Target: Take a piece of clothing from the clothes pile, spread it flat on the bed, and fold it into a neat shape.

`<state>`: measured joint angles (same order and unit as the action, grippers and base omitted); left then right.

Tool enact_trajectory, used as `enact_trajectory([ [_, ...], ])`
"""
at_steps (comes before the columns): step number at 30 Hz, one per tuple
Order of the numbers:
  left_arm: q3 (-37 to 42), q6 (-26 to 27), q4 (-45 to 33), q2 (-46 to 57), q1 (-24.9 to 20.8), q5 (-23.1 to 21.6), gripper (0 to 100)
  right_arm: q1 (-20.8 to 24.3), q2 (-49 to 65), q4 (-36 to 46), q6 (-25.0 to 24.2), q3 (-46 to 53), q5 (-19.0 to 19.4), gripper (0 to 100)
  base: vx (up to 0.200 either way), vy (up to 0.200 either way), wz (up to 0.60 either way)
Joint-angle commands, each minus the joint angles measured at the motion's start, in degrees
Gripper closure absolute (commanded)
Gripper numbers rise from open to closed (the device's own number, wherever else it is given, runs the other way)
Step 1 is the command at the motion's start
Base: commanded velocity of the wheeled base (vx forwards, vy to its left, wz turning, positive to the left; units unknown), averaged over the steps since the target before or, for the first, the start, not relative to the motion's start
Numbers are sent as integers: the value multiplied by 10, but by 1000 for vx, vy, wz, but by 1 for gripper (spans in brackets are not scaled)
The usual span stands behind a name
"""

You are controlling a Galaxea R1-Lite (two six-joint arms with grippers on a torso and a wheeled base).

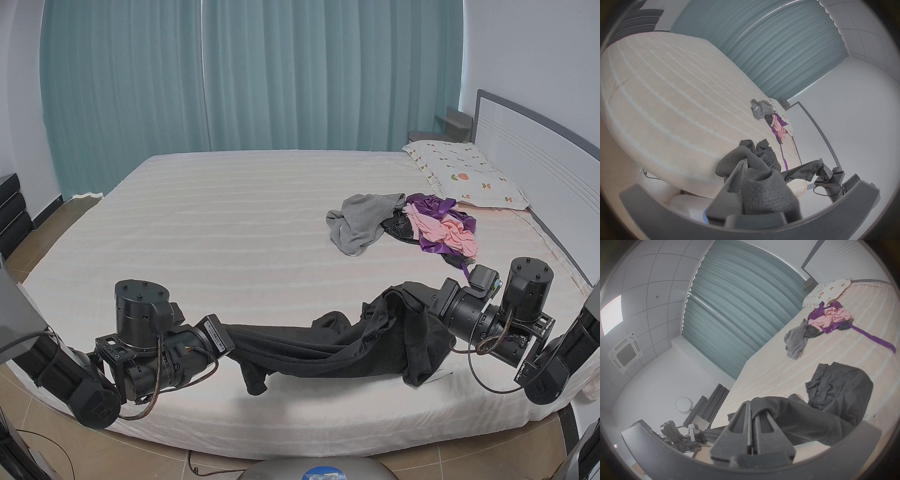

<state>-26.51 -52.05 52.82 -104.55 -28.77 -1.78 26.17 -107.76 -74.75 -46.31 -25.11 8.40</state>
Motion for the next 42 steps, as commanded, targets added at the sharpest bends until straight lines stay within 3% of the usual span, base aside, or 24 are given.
enact_trajectory([
  [1, 1, 0, 0, 1, 0, 0, 100, 0, 0, 0, 0, 0, 0, 100, 0, 200, 0],
  [35, 17, 1, -1, 34, 6, 3, 100, 0, 32, 0, 1, 5, 0, 100, 0, 200, 0],
  [42, 23, 1, -1, 38, 5, 5, 100, 0, 35, 0, 1, 23, -1, 100, 0, 0, 0],
])
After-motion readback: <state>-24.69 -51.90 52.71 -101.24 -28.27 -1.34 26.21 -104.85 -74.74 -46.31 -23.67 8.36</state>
